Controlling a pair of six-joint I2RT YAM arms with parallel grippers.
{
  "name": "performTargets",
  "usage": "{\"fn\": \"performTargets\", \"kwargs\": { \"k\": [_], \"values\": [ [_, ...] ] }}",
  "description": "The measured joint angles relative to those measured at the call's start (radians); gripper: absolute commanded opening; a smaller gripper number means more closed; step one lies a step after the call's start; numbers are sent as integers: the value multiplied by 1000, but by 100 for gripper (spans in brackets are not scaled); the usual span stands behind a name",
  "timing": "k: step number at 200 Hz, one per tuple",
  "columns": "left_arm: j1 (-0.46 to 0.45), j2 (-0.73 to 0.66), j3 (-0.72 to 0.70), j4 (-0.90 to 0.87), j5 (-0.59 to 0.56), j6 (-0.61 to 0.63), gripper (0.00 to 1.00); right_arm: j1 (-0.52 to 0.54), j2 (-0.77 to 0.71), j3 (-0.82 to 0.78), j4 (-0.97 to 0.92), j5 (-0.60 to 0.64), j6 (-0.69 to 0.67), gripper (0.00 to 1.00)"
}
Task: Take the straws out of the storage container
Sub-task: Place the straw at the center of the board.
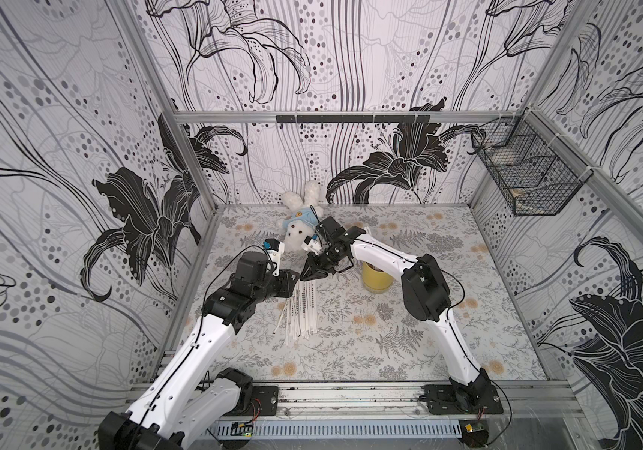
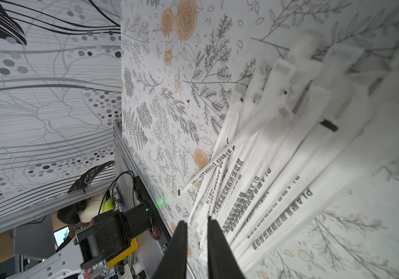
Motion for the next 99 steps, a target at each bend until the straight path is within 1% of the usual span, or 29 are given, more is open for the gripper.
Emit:
{"fn": "performTargets", "kwargs": {
  "k": [24, 41, 49, 67, 80, 99],
  "values": [
    [6, 2, -8, 14, -38, -16, 24, -3, -31, 13, -12, 17, -11, 18],
    [23, 1, -50, 65, -62, -50, 18, -5, -44, 34, -21, 41, -39, 18],
    [27, 1, -74, 89, -59, -59, 17, -5, -61, 22, -23, 64, -50, 18],
    [19, 0, -116, 147, -48, -67, 22, -9, -138, -41, -26, 123, -64, 19],
    [-14, -2, -131, 197, -55, -63, 24, -21, -216, -90, -29, 164, -78, 19],
    [-70, 1, -132, 278, -68, -54, 26, -60, -368, -168, -23, 228, -91, 19]
  ]
}}
